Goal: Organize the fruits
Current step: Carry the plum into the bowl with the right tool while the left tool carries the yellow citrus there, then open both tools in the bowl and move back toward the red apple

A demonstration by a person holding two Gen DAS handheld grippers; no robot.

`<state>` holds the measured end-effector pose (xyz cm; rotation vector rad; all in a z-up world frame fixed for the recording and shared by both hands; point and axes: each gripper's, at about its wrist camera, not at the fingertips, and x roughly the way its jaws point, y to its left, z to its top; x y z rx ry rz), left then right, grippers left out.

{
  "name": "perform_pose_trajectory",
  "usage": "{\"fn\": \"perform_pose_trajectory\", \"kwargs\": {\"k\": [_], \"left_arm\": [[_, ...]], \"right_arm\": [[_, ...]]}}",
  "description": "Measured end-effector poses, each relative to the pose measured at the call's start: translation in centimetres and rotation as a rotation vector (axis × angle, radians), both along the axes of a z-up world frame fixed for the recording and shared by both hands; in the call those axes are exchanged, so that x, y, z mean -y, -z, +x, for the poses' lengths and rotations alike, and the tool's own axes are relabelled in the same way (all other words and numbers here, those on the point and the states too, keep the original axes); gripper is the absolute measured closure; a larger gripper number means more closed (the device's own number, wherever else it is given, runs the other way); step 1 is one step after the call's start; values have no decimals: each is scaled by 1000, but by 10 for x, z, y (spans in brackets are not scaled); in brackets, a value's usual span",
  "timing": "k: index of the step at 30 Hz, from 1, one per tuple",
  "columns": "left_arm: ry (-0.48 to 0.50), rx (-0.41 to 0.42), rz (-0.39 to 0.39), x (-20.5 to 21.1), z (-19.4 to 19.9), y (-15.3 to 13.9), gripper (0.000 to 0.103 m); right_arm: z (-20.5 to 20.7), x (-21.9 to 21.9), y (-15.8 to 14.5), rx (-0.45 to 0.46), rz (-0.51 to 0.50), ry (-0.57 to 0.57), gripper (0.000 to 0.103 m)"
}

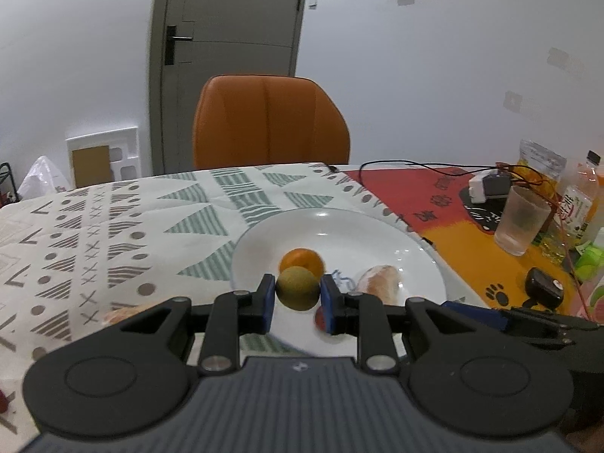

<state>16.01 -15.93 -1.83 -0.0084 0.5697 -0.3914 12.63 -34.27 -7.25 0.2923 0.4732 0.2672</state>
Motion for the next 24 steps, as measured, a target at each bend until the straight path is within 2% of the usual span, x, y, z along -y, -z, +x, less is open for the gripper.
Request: {"fn": "perform_pose_trajectory", "kwargs": {"k": [8,10,12,15,18,24], "left_arm": [[-5,-24,0,5,2,4,70],[-22,-27,8,0,2,5,65],[-46,-19,17,-6,1,5,51],[-88,-1,15,-17,-2,4,38],[-124,5,21,-29,-4,3,30],[-203,7,23,-56,-9,2,24]], "right_arm": [[1,4,1,-3,5,5,50],[2,4,1,-3,6,2,50],[1,2,1,-1,4,1,49],[2,0,0,-2,4,-4,48],[2,-3,0,-2,1,-9,47],[2,-12,-3,6,-6,-21,41]]}}
